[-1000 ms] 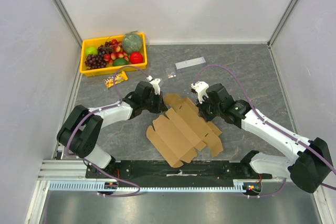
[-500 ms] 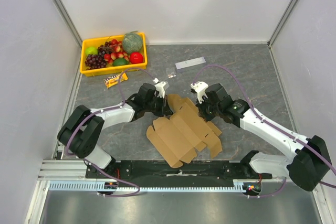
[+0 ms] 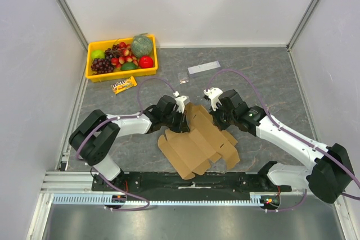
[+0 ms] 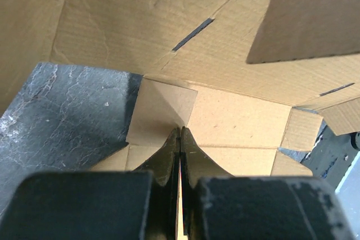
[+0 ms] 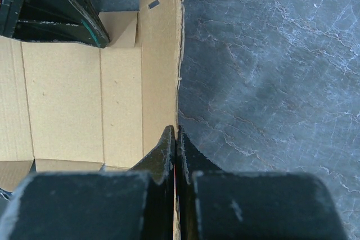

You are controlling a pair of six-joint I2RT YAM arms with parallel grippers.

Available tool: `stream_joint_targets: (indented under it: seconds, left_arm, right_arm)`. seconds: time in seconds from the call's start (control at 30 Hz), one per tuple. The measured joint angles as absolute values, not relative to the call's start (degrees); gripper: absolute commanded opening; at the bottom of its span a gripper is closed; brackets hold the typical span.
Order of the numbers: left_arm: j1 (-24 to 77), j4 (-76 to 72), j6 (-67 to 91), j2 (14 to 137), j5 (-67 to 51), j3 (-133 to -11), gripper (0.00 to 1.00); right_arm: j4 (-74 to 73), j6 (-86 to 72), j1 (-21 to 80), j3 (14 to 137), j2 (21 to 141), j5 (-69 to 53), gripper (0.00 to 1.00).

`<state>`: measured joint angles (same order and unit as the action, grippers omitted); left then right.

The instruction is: Fold the paper box

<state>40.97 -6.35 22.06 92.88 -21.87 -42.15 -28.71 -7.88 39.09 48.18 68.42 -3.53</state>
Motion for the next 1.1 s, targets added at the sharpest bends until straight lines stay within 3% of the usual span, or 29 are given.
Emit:
stream_joint_targets:
  seconds: [0.27, 0.33, 0.57, 0.87, 1.1]
  left_arm:
    - [41.2, -5.4, 22.1, 92.6, -19.1, -42.3, 0.04]
    - [41.2, -4.1, 22.0, 90.3, -17.9, -42.3, 0.10]
    - [40.0, -2.4, 21.1, 76.4, -16.6, -42.7, 0.13]
    - [27.8, -0.4, 20.7, 70.6, -18.3, -44.0, 0.31]
    - [22.3, 2.0, 20.7, 68.2, -18.2, -44.3, 0.31]
  right_arm:
    - [-28.7, -7.7, 39.1, 48.2, 68.4, -1.9, 0.02]
    - [-28.7, -7.5, 39.1, 48.2, 68.4, -1.6, 0.01]
    - [-28.8, -7.0, 39.1, 48.3, 69.9, 2.4, 0.00]
    - [-31.8, -2.5, 39.9, 53.3, 73.8, 8.0, 0.00]
    - [-33.6, 3.9, 44.9, 57.4, 77.3, 16.3, 0.00]
